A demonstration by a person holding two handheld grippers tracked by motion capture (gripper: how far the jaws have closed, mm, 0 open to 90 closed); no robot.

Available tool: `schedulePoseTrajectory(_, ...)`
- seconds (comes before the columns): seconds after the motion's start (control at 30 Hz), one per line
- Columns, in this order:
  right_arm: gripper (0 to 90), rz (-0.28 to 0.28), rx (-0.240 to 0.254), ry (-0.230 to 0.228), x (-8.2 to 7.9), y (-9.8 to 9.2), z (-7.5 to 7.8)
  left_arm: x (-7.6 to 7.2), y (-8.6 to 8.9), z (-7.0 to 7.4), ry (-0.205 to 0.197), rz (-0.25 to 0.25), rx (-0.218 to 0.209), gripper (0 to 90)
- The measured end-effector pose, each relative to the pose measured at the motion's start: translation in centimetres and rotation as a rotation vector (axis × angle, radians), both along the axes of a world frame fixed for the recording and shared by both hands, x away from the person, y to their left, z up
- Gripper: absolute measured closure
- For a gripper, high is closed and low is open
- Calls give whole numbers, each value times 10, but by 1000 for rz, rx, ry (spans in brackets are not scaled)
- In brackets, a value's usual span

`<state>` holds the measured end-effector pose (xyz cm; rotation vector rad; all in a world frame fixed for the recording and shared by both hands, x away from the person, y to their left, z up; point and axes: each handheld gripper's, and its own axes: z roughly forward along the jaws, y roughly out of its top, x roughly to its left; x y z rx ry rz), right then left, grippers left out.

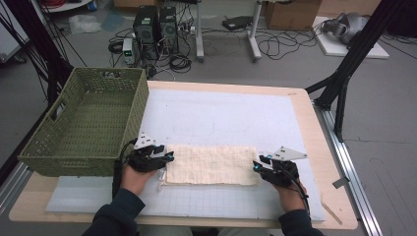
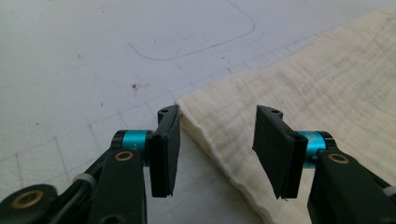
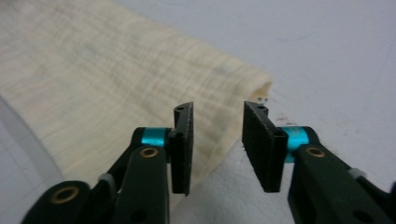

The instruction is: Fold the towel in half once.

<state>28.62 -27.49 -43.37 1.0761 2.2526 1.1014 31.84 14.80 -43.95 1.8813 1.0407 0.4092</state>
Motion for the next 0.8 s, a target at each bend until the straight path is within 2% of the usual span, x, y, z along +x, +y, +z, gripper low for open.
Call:
schedulePoseTrajectory(0.1,721,-1,-55,56,5,8,-8,0,0,1,-11,1,-6,511)
schedulePoseTrajectory(0.13,759,4,-58,76,6,8,-11,1,1,2,-17,0,-11,511)
schedulePoseTrajectory(0.17,849,10,-48,81,4,8,-11,1,1,2,-21,0,-17,511)
schedulePoseTrajectory(0.2,869,24,-64,81,3,9,-10,1,1,3,-23,-2,-17,512)
schedulePoseTrajectory(0.27,876,49,-124,75,-2,11,-6,2,1,3,-26,-7,-14,511)
schedulePoseTrajectory(0.33,875,67,-157,76,-7,12,-3,2,0,3,-29,-13,-13,513)
schedulePoseTrajectory(0.37,864,74,-151,92,-9,11,-2,3,-1,3,-33,-16,-14,513)
schedulePoseTrajectory(0.4,813,78,-146,118,-9,10,-2,4,-2,4,-34,-21,-10,513)
schedulePoseTrajectory(0.47,731,72,-129,116,-9,8,0,8,-5,5,-42,-29,-5,513)
schedulePoseTrajectory(0.5,699,61,-116,109,-8,6,2,11,-7,6,-49,-35,-3,513)
schedulePoseTrajectory(0.57,671,33,-59,78,-5,2,8,16,-11,7,-64,-40,-3,522)
schedulePoseTrajectory(0.63,645,2,-25,39,1,0,13,22,-14,6,-71,-34,-17,542)
schedulePoseTrajectory(0.67,630,-3,-12,23,5,0,15,25,-15,5,-63,-36,-12,559)
schedulePoseTrajectory(0.73,616,-32,-8,-16,14,2,16,32,-19,1,-53,-31,-7,568)
schedulePoseTrajectory(0.8,572,-66,-8,-11,27,4,13,39,-22,0,-42,-28,3,567)
